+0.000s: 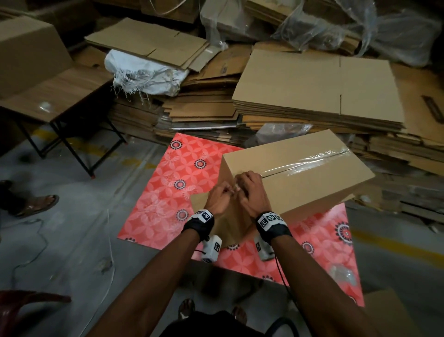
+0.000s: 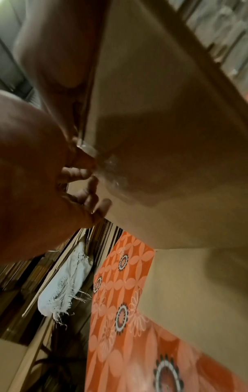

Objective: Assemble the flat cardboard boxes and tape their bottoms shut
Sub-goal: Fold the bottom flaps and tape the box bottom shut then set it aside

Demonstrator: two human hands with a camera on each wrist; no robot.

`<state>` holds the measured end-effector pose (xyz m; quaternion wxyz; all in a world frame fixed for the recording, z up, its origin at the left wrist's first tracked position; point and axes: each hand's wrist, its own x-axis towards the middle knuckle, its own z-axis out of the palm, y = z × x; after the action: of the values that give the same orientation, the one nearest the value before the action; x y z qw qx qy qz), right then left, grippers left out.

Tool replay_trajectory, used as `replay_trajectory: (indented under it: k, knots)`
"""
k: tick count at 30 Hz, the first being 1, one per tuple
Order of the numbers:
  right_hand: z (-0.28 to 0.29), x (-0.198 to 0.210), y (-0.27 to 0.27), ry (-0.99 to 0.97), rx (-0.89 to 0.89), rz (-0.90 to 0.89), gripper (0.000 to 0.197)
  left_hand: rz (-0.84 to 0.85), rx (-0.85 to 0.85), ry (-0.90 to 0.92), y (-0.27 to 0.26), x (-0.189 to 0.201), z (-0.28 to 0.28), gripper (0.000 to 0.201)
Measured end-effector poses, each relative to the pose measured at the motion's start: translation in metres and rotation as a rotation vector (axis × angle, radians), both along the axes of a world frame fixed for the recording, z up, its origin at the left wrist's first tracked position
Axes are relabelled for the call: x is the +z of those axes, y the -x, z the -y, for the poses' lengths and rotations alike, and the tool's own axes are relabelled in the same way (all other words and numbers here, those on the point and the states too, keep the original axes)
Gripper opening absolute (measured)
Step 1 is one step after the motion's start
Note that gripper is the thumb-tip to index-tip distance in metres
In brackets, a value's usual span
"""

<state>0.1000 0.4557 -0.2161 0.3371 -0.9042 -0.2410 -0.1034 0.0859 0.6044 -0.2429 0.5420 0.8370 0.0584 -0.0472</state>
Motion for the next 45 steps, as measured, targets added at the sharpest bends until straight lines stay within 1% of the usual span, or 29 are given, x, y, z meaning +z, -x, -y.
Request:
replay_trajectory:
  k: [2,3,5,8,9,13,14,16,18,19,20,21,23,24,26,28,29,30,32,34,35,36,38,39,41,42,43,44,45]
  knots:
    - [0.001,-0.001,0.001,-0.027,-0.003,-0.006,0.037,-0.105,0.058,0.189,0.001,0.003,-0.002,0.030]
    - [0.002,-0.002,0.002,-0.040,-0.005,-0.009,0.038,-0.161,0.083,0.296,0.002,0.006,-0.003,0.034]
    - [0.004,-0.003,0.003,-0.059,0.000,-0.013,0.040,-0.237,0.101,0.452,0.003,0.020,-0.007,0.026]
    - [0.003,-0.002,0.000,-0.105,0.020,-0.051,0.033,-0.263,0.148,0.658,0.004,0.039,-0.015,0.014]
    - [0.002,-0.001,-0.001,-0.119,0.034,-0.064,0.032,-0.269,0.172,0.725,0.001,0.040,-0.016,0.012]
    - [0.000,0.000,-0.003,-0.146,0.068,-0.086,0.034,-0.282,0.206,0.839,0.003,0.048,-0.014,0.021]
    - [0.001,0.000,-0.003,-0.164,0.073,-0.081,0.032,-0.260,0.198,0.818,0.006,0.049,-0.014,0.020]
    - [0.002,0.002,-0.001,-0.190,0.102,-0.056,0.029,-0.195,0.175,0.700,0.012,0.051,-0.013,0.016]
    - [0.002,0.002,-0.001,-0.212,0.099,-0.030,0.023,-0.145,0.186,0.644,0.015,0.055,-0.013,0.016]
    - [0.002,0.003,-0.001,-0.240,0.068,-0.033,0.019,-0.123,0.206,0.644,0.016,0.057,-0.013,0.015]
    - [0.003,0.001,-0.002,-0.280,0.021,-0.045,0.019,-0.088,0.234,0.627,0.017,0.060,-0.014,0.014]
    - [0.004,0.000,-0.002,-0.326,-0.032,-0.069,0.024,-0.041,0.288,0.557,0.014,0.058,-0.016,0.015]
    - [0.007,0.000,0.002,-0.429,-0.111,-0.129,0.028,0.048,0.389,0.300,0.005,0.049,-0.022,0.033]
    - [0.008,0.000,0.004,-0.477,-0.129,-0.158,0.024,0.070,0.384,0.216,0.003,0.046,-0.023,0.042]
    - [0.011,0.002,0.006,-0.550,-0.130,-0.215,0.021,0.089,0.261,0.171,-0.001,0.046,-0.016,0.052]
    - [0.012,0.005,0.005,-0.615,-0.119,-0.331,0.024,0.093,0.090,0.054,-0.004,0.041,-0.004,0.065]
    - [0.012,0.009,0.004,-0.668,-0.121,-0.408,0.022,0.070,0.020,0.004,-0.005,0.037,0.001,0.072]
    - [0.012,0.011,0.001,-0.739,-0.110,-0.484,0.018,0.073,-0.023,-0.015,-0.006,0.032,0.004,0.080]
    - [0.013,0.022,-0.004,-0.812,-0.114,-0.590,0.014,0.093,-0.018,-0.022,-0.010,0.021,0.007,0.090]
    - [0.018,0.034,-0.007,-0.759,-0.123,-0.535,0.011,0.082,-0.001,-0.046,-0.015,0.018,0.006,0.093]
    - [0.023,0.040,-0.008,-0.656,-0.123,-0.512,0.010,0.093,-0.022,-0.053,-0.018,0.021,0.006,0.093]
    - [0.028,0.039,-0.013,-0.512,-0.115,-0.475,0.016,0.095,-0.042,-0.073,-0.020,0.025,0.005,0.090]
    - [0.036,0.040,-0.021,-0.105,-0.109,-0.453,0.045,0.088,-0.067,-0.133,-0.031,0.022,-0.001,0.083]
    - [0.040,0.039,-0.025,-0.005,-0.125,-0.421,0.046,0.099,-0.080,-0.150,-0.039,0.015,-0.007,0.081]
    - [0.043,0.036,-0.030,0.002,-0.165,-0.328,0.034,0.099,-0.102,-0.132,-0.060,-0.006,-0.021,0.076]
    - [0.042,0.034,-0.032,-0.020,-0.186,-0.253,0.032,0.083,-0.103,-0.128,-0.058,0.005,-0.026,0.073]
    - [0.043,0.031,-0.033,-0.037,-0.193,-0.203,0.029,0.069,-0.118,-0.104,-0.051,0.026,-0.029,0.069]
    - [0.044,0.030,-0.035,-0.019,-0.194,-0.154,0.024,0.053,-0.147,-0.079,-0.047,0.040,-0.033,0.062]
    - [0.045,0.030,-0.034,-0.019,-0.213,-0.111,0.022,0.039,-0.184,-0.066,-0.049,0.044,-0.039,0.054]
